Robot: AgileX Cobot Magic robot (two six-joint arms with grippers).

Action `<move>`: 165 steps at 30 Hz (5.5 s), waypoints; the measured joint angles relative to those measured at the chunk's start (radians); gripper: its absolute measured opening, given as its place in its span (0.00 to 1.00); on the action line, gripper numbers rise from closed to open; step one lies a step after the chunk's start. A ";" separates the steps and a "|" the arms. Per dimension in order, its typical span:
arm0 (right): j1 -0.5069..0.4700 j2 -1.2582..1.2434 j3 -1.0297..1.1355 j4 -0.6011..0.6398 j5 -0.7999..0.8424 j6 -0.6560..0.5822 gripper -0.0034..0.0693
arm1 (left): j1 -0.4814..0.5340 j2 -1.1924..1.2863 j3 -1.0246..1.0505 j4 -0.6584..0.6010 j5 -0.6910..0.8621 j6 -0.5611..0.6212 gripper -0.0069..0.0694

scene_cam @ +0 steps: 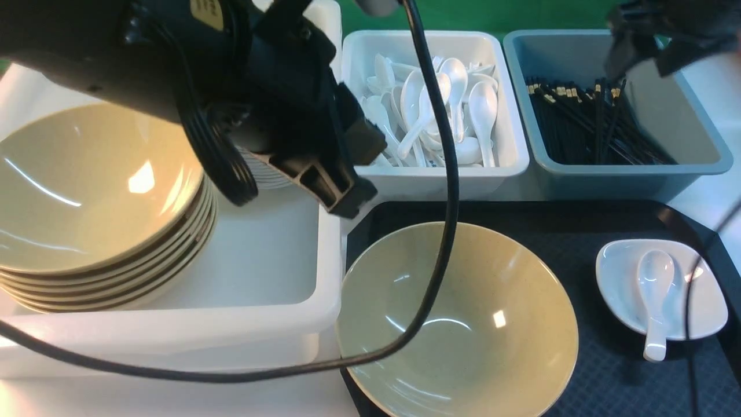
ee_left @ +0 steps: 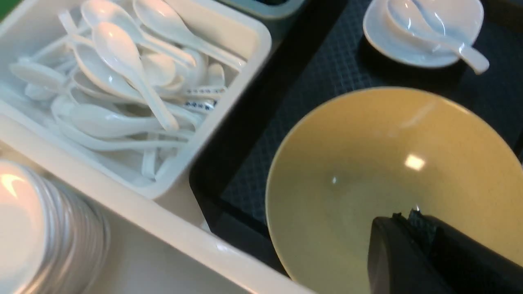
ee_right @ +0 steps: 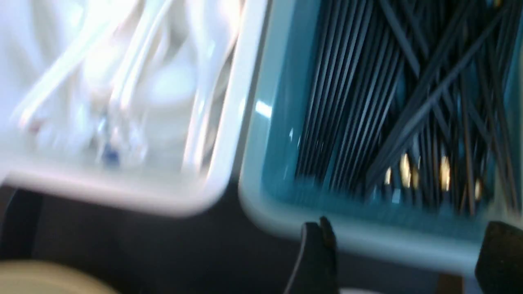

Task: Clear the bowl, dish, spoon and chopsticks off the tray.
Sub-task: Use the right arm to grab the soup spoon in the middle, then use the right arm to put the soup spoon into the small storage box in the middle, then use the left arm to grab the yellow noodle bowl on the left, then use the left arm to put the noodle bowl into the large storage box on the left

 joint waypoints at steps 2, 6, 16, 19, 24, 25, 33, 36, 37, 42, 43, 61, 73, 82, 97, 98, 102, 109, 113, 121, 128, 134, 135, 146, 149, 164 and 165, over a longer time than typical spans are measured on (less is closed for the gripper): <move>0.000 -0.136 0.204 0.000 0.000 -0.002 0.76 | 0.000 0.001 0.000 0.001 0.037 0.002 0.08; 0.000 -0.332 0.537 0.000 -0.026 0.010 0.76 | 0.000 0.002 0.001 0.006 0.076 0.005 0.08; 0.000 -0.409 0.921 0.000 -0.281 0.137 0.75 | 0.000 0.003 0.076 0.005 0.087 0.016 0.08; 0.000 -0.359 0.913 0.000 -0.325 0.158 0.75 | 0.000 0.004 0.109 0.005 0.090 0.017 0.08; 0.000 -0.239 0.845 0.001 -0.357 0.189 0.75 | 0.000 0.004 0.138 0.005 0.091 0.018 0.08; 0.000 -0.239 0.842 0.001 -0.358 0.189 0.75 | 0.000 0.004 0.138 0.005 0.091 0.018 0.08; 0.000 -0.073 0.796 -0.022 -0.336 0.213 0.72 | 0.000 0.004 0.140 0.005 0.098 0.019 0.08; 0.000 -0.051 0.795 -0.040 -0.323 0.217 0.67 | 0.000 0.004 0.140 0.005 0.100 0.020 0.08; 0.000 -0.050 0.795 -0.041 -0.323 0.217 0.66 | 0.000 0.004 0.140 0.005 0.099 0.021 0.08; 0.000 -0.046 0.795 -0.042 -0.324 0.217 0.52 | 0.000 0.004 0.141 0.005 0.071 0.021 0.08; 0.000 -0.046 0.795 -0.042 -0.324 0.217 0.48 | 0.000 0.004 0.141 0.005 0.067 0.023 0.08; 0.026 -0.167 0.529 -0.047 -0.204 0.023 0.31 | 0.000 -0.139 0.141 0.022 0.114 0.010 0.08; 0.243 0.109 -0.044 -0.036 -0.390 0.077 0.31 | 0.000 -0.209 0.141 0.024 0.166 -0.083 0.08; 0.249 0.393 -0.272 -0.036 -0.430 0.176 0.43 | 0.000 -0.209 0.141 0.003 0.208 -0.143 0.08; 0.249 0.115 -0.329 -0.037 0.007 -0.110 0.82 | 0.000 0.038 0.057 0.036 0.125 -0.240 0.15; 0.249 0.052 -0.280 -0.036 0.009 -0.118 0.81 | 0.000 0.080 0.029 0.042 0.124 -0.236 0.18; 0.249 -0.151 -0.081 -0.037 0.016 -0.140 0.78 | 0.001 0.217 -0.047 0.045 0.123 -0.215 0.30; 0.249 -0.457 0.311 -0.037 0.011 -0.154 0.73 | -0.019 0.422 -0.199 0.047 0.129 -0.055 0.57; 0.249 -0.576 0.447 -0.039 -0.013 -0.155 0.72 | -0.027 0.533 -0.295 0.066 0.146 -0.032 0.63; 0.249 -0.702 0.542 -0.040 -0.025 -0.156 0.72 | -0.027 0.718 -0.436 0.146 0.176 -0.062 0.64; 0.249 -0.711 0.547 -0.040 -0.052 -0.157 0.72 | -0.027 0.829 -0.441 0.159 0.178 -0.056 0.63; 0.249 -0.711 0.547 -0.040 -0.076 -0.166 0.72 | -0.027 0.845 -0.447 0.143 0.212 -0.045 0.36; 0.249 -0.711 0.547 -0.040 -0.082 -0.167 0.72 | -0.026 0.837 -0.456 0.122 0.241 -0.044 0.30; 0.249 -0.695 0.547 -0.042 -0.126 -0.179 0.70 | 0.035 0.611 -0.547 -0.016 0.281 -0.043 0.10; 0.249 -0.681 0.547 -0.034 -0.126 -0.179 0.70 | 0.119 0.479 -0.520 -0.077 0.285 -0.065 0.10; 0.249 -0.660 0.547 0.165 -0.145 -0.269 0.70 | 1.176 -0.134 0.064 -0.334 0.185 -0.109 0.10; 0.249 -0.656 0.547 0.167 -0.145 -0.273 0.70 | 1.230 -0.135 0.090 -0.384 0.160 -0.103 0.10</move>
